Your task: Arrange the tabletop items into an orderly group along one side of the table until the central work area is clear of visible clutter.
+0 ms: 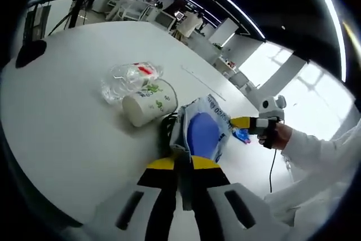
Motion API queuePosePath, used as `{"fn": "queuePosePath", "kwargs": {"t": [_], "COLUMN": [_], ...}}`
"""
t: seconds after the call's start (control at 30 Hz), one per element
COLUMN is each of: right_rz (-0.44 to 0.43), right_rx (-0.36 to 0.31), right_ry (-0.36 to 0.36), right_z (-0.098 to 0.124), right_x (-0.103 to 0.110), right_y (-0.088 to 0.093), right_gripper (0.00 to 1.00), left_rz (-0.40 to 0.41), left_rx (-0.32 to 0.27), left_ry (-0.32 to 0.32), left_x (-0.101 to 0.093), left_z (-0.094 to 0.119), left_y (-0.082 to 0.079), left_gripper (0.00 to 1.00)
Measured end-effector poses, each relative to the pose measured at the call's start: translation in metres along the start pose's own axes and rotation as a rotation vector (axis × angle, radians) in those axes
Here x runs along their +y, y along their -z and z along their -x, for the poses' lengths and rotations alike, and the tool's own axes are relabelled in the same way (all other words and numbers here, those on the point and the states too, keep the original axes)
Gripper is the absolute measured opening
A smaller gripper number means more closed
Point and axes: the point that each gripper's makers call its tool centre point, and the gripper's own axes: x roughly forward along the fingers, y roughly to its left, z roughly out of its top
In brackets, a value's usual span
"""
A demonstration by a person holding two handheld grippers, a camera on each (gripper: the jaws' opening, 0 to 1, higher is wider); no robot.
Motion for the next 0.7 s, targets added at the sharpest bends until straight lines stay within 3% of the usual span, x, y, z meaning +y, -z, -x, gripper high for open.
{"fn": "queuePosePath", "kwargs": {"t": [0.23,0.7], "right_rz": [0.013,0.017], "right_rx": [-0.067,-0.284], "right_ry": [-0.003,0.034], "right_z": [0.014,0.058], "right_x": [0.011,0.032], "right_y": [-0.014,-0.059], "right_gripper": [0.0,0.0], "left_rz": [-0.035,-0.173], "left_rx": [-0.018,-0.006], "left_ry": [0.033,0.138], "left_x": [-0.017,-0.06], "left_z": [0.006,-0.006], "left_y": [-0.02,-0.086], "left_gripper": [0.04,0.04]}}
